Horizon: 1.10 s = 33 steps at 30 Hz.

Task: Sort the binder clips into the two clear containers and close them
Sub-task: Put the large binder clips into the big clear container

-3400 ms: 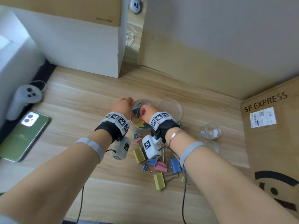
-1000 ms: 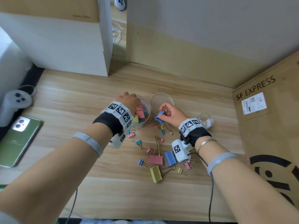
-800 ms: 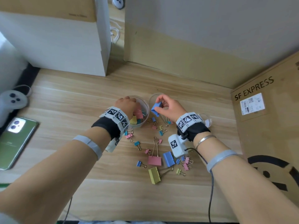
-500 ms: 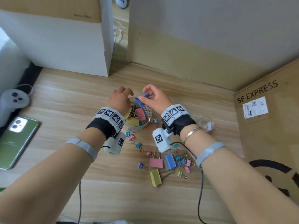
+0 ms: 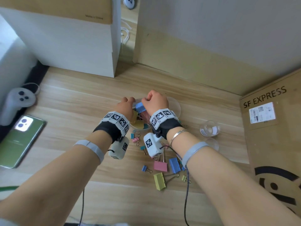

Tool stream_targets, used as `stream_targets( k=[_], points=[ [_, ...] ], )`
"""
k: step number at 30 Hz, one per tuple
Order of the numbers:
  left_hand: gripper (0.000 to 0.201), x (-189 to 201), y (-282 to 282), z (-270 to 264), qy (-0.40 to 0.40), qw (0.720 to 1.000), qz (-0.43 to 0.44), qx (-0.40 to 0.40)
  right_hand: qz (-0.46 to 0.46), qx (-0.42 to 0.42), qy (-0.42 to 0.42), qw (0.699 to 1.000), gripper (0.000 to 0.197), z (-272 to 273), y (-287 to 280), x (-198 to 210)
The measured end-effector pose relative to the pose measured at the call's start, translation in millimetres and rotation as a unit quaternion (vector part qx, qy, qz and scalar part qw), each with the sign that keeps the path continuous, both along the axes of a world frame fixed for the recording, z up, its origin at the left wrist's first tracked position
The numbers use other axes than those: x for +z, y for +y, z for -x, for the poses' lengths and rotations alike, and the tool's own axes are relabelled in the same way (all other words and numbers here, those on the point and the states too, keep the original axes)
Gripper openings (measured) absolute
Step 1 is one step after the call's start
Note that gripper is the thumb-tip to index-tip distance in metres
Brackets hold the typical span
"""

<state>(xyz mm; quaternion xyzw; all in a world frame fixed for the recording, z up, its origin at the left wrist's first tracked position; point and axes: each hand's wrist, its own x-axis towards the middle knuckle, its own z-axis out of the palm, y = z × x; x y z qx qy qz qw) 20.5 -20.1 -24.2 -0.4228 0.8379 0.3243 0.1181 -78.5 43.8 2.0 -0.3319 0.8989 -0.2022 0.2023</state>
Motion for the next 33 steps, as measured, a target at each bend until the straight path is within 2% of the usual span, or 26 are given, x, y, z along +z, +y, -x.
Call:
stream_targets(
  k=[3, 9, 14, 20, 25, 29, 33],
  points=[
    [0.045, -3.1, 1.1, -0.5, 0.001, 1.0, 0.004, -0.001, -0.037, 0.009, -0.024, 0.999, 0.012, 0.7, 4.9, -7.4],
    [0.044, -4.3, 2.3, 0.3, -0.004, 1.0, 0.008, 0.0, 0.012, -0.044, -0.098, 0.994, 0.017, 6.6, 9.0, -14.6],
    [0.036, -5.8, 4.5, -0.4, 0.03, 0.999, 0.006, 0.032, 0.073, -0.097, -0.15, 0.981, 0.024, 11.5, 14.8, -11.4],
    [0.045, -9.3, 1.8, -1.1, 0.009, 1.0, -0.009, 0.02, 0.126, -0.13, -0.166, 0.969, 0.029, 14.0, 15.1, -8.7],
    [0.043, -14.3, 1.9, -2.7, 0.024, 0.999, 0.0, 0.024, 0.184, -0.146, -0.145, 0.961, 0.029, 19.1, 14.9, -4.1],
    [0.05, -12.6, 1.1, -2.1, 0.018, 0.999, -0.017, 0.029, 0.17, -0.095, -0.125, 0.973, 0.029, 22.6, 17.1, 2.6],
    [0.058, -12.7, -0.2, -1.1, 0.004, 0.999, -0.026, 0.025, 0.173, -0.114, -0.147, 0.967, 0.027, 21.3, 18.5, -0.3]
  ],
)
